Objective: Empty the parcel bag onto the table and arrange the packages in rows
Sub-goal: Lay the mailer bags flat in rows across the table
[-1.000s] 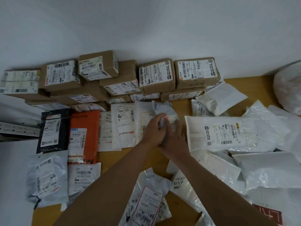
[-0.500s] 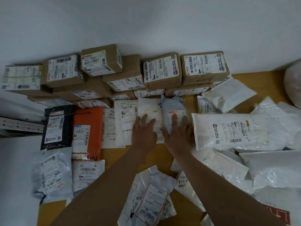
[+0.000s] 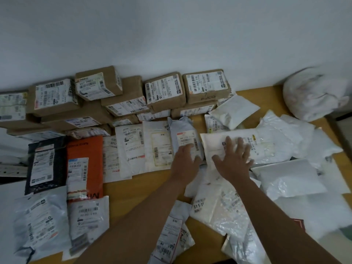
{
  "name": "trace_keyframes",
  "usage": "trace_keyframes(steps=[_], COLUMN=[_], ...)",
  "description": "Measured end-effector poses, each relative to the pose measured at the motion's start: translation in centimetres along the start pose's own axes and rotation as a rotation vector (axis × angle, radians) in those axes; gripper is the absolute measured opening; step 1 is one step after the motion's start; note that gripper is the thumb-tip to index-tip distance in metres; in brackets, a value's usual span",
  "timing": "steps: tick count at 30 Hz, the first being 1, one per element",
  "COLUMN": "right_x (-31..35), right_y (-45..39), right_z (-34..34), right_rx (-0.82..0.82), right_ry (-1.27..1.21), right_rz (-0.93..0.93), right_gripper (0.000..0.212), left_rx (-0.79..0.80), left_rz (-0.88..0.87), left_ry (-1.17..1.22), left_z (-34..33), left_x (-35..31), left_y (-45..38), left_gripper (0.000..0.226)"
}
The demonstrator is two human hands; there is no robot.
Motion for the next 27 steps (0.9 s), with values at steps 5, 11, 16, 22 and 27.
trace_keyframes(steps=[5, 11, 16, 22, 27], right_x=[0.0, 7.2, 8.0, 11.8, 13.1], right_y=[1.5, 11.3, 15.5, 13.4, 12.7], right_z=[0.8, -6.1, -15.7, -15.0, -14.4], right_rx=[-0.242, -0.115, 0.366, 0.240, 0.150], right_ry=[0.027, -0.016, 0.162, 0.144, 0.192], right_rz=[0.177, 0.794, 0.862, 0.890, 0.882], right_gripper=[0.071, 0.053, 0.101, 0.103, 0.069], left_rx=[0.069, -0.446, -0.573, -0.275, -0.139], left_rz=[0.130, 0.208, 0.430, 0.459, 0.357], left_ry=[0.232, 0.019, -0.085, -0.489, -0.713], left_z=[-2.9, 1.9, 3.5, 1.1, -0.2], left_x=[-2.4, 7.5, 18.1, 24.4, 23.6], left_y=[1.1, 6.4, 14.3, 18.3, 17.5], left_gripper=[0.048, 0.035, 0.032, 0.064, 0.088])
Point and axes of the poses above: each hand's wrist, its own y-axis away from the middle knuckle, its own z-axis out of the back of the hand, x = y × z, the point moved 6 cm from there along -y, towards the middle knuckle, and after that the axes turned 14 degrees about z, right-handed, at the moved point
